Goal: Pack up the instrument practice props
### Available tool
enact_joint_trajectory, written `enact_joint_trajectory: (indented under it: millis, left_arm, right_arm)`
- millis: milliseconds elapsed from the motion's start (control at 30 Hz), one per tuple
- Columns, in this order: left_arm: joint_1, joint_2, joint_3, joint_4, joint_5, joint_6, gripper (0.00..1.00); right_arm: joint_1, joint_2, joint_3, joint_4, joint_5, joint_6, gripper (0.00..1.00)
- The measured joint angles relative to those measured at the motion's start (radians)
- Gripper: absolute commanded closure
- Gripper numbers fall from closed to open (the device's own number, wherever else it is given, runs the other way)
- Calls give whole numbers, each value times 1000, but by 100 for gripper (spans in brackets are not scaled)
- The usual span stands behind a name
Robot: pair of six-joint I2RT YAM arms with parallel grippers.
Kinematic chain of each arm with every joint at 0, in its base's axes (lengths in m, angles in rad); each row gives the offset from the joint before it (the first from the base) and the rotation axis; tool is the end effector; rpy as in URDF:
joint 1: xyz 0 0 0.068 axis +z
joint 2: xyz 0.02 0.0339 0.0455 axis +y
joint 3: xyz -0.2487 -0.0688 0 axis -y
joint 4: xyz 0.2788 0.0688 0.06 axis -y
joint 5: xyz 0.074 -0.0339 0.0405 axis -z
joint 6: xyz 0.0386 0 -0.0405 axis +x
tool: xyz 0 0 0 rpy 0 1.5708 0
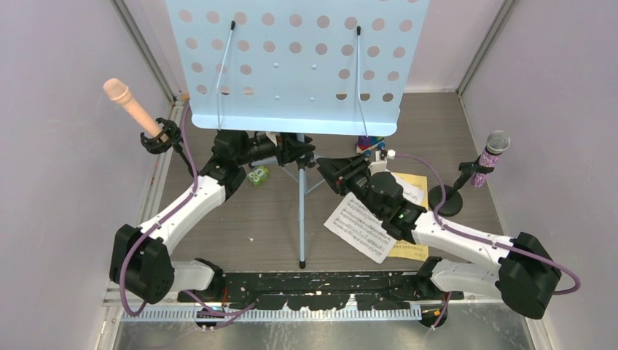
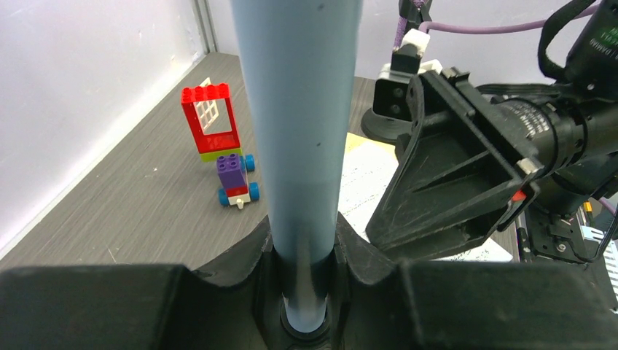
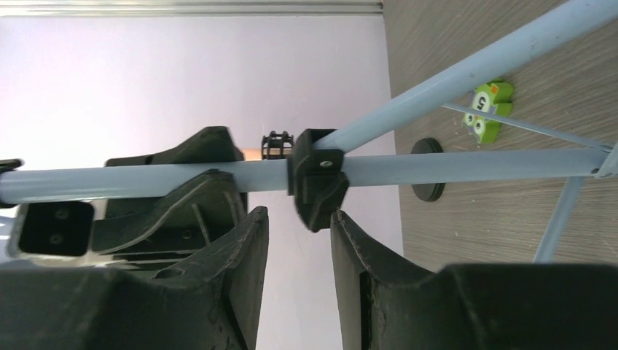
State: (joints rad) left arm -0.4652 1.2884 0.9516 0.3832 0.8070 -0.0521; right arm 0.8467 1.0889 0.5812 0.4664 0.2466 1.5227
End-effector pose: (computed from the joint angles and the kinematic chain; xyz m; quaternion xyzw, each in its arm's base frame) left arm 0.2862 -0.1749 0.3215 0.4082 0.5633 -0.4323 0.5738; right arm 0.1984 0.2102 0.2462 0.3178 0.6473 0.6031 0.3410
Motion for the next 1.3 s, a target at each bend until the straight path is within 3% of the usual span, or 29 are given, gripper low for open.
enact_joint_trajectory:
  millis: [233, 433, 667, 867, 1067, 1233, 1300]
  left_arm:
    - [0, 0, 0, 0, 0, 0, 100]
    - [0, 0, 0, 0, 0, 1, 100]
    - [1, -1, -1, 0, -1, 1, 100]
    - [4, -4, -4, 0, -7, 1, 100]
    - [4, -4, -4, -1, -8, 3, 100]
    - [4, -4, -4, 0, -10, 4, 100]
    - [4, -4, -4, -1, -11, 4, 100]
  right_arm:
    - [0, 89, 0, 40, -25, 21, 59]
    - [0, 130, 0, 96, -40, 47, 73]
    - [-3, 146, 2, 116, -58, 72, 99]
    - [-6, 156, 2, 134, -66, 44, 99]
    - [-5, 148, 16, 139, -55, -208, 99]
    - [-5, 139, 50, 124, -83, -570, 99]
    - [-5, 138, 57, 126, -105, -701, 95]
